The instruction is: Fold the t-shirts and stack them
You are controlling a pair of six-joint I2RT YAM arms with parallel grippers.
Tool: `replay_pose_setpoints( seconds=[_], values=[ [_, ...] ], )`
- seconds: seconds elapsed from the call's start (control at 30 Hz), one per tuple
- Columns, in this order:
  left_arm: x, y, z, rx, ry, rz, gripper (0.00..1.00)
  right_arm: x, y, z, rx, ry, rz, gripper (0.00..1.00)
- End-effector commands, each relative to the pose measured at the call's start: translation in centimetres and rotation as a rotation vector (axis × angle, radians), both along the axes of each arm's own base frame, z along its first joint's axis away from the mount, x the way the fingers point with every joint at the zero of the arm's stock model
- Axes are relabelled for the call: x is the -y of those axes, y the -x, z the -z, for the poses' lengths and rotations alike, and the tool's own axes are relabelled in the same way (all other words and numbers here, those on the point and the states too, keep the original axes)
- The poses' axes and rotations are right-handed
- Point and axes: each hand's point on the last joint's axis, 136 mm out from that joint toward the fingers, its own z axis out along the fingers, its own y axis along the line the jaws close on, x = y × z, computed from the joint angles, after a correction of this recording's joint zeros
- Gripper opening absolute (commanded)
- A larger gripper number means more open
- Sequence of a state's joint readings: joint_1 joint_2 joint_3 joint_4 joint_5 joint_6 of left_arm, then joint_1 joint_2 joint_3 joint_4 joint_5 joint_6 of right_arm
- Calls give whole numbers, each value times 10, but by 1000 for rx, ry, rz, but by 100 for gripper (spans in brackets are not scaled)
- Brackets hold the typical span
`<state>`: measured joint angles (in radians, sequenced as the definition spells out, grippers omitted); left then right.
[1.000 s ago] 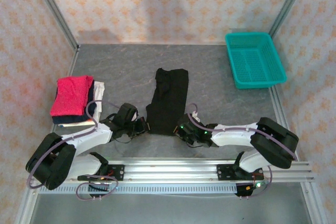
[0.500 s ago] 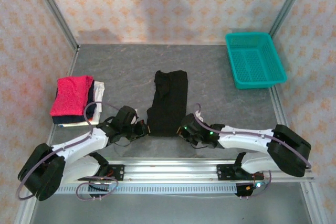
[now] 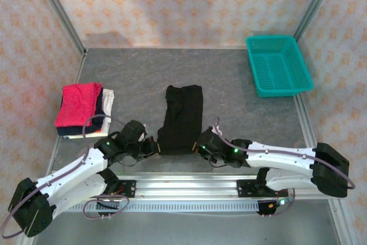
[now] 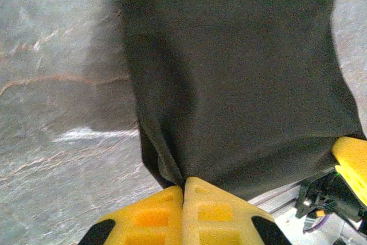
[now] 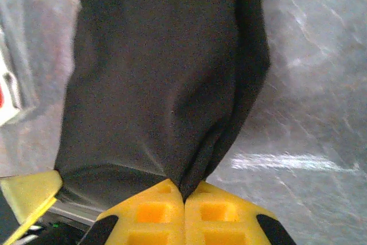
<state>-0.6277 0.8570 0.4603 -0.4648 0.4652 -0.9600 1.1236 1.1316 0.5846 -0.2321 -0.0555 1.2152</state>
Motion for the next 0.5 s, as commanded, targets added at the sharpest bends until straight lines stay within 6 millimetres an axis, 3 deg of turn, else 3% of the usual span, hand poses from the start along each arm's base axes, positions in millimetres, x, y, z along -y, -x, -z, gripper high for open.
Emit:
replay_pose_setpoints(
  seconds=[0.0,0.2,0.37,0.47],
  values=[
    [-3,-19,-17,40,-57,-18,0,11,-24,-24,99,42,32,0],
    [12,-74,-57,124,-25,-42,0,22,-61,-58,170,54,43,0],
    [9,-121,-74,179,-67,-59,0,29,-94,-80,215,68,27,0],
    [9,-144,-79,194,-90,-58,0,27,-114,-83,213,72,3,0]
  ],
)
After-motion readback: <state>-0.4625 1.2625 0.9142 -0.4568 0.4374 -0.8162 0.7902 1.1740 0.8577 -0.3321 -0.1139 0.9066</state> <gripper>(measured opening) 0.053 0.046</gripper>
